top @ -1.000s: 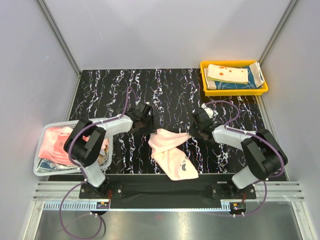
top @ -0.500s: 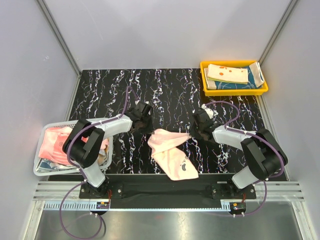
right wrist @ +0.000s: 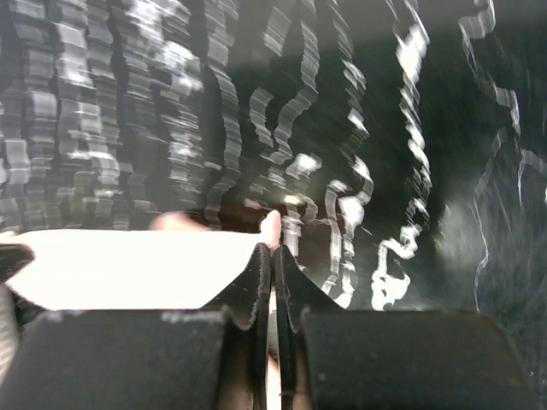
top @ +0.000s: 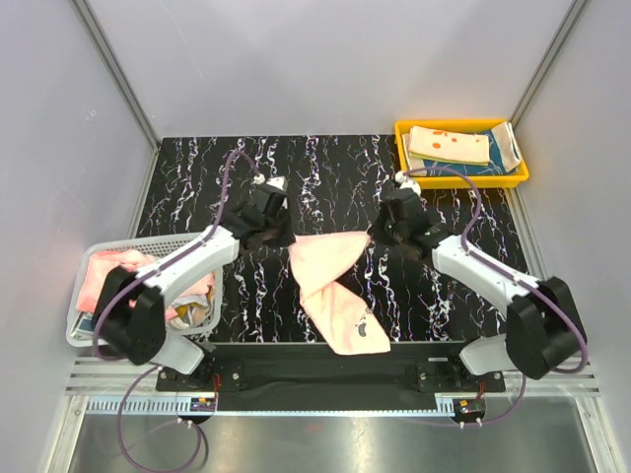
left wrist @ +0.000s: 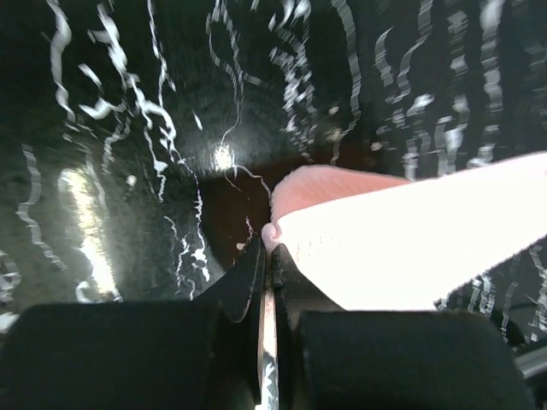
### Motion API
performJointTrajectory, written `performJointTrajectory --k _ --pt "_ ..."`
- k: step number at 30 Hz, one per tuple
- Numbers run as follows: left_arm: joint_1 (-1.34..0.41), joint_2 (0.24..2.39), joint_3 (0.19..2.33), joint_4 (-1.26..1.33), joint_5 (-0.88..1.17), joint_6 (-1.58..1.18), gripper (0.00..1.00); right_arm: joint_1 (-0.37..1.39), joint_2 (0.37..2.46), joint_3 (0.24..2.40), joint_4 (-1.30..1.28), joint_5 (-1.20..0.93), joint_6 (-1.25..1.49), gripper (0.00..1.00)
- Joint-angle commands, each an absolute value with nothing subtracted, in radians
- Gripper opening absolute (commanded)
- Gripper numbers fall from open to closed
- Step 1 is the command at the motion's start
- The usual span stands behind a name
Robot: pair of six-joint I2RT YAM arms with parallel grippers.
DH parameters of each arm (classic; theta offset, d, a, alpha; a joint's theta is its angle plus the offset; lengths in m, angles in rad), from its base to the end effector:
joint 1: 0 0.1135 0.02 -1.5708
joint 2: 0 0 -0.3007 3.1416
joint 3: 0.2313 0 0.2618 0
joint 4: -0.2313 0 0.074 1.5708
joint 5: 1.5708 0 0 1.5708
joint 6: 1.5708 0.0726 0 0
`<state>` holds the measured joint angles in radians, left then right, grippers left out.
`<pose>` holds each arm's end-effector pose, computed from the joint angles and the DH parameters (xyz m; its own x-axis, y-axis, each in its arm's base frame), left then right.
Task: Fold and stack the towels
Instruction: Flatten out the crumpled towel
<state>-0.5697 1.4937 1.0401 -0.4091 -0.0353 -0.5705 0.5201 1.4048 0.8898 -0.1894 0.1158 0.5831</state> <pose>0.2940 -0.1853 0.2443 -0.8190 -0.1163 -0.5619 0.0920 0.9399 -0.3287 0.2931 0.1582 0.2422 -0.6988 0.2301 -0.6773 -0.0389 0.9333 0.3571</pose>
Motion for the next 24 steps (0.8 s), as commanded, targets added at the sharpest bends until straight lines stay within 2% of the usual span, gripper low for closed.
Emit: performJointTrajectory --k 1,10,18,24 --pt "-0.597 1.323 1.112 -0.434 -0.107 -0.497 0.00 0.514 1.304 1.008 -0.233 0.049 0.454 0.00" --pt "-0.747 1.034 1.226 -0.508 -0.166 -0.419 0.00 0.526 1.098 1.250 -0.366 -0.095 0.264 0.00" --pt "-0.867 0.919 1.374 -0.531 -0.178 -0.394 0.00 0.532 1.025 1.509 -0.512 -0.184 0.198 0.00" --pt "-0.917 0.864 1.451 -0.549 -0.167 -0.408 0.00 0.531 0.999 1.614 -0.574 -0.227 0.222 0.00"
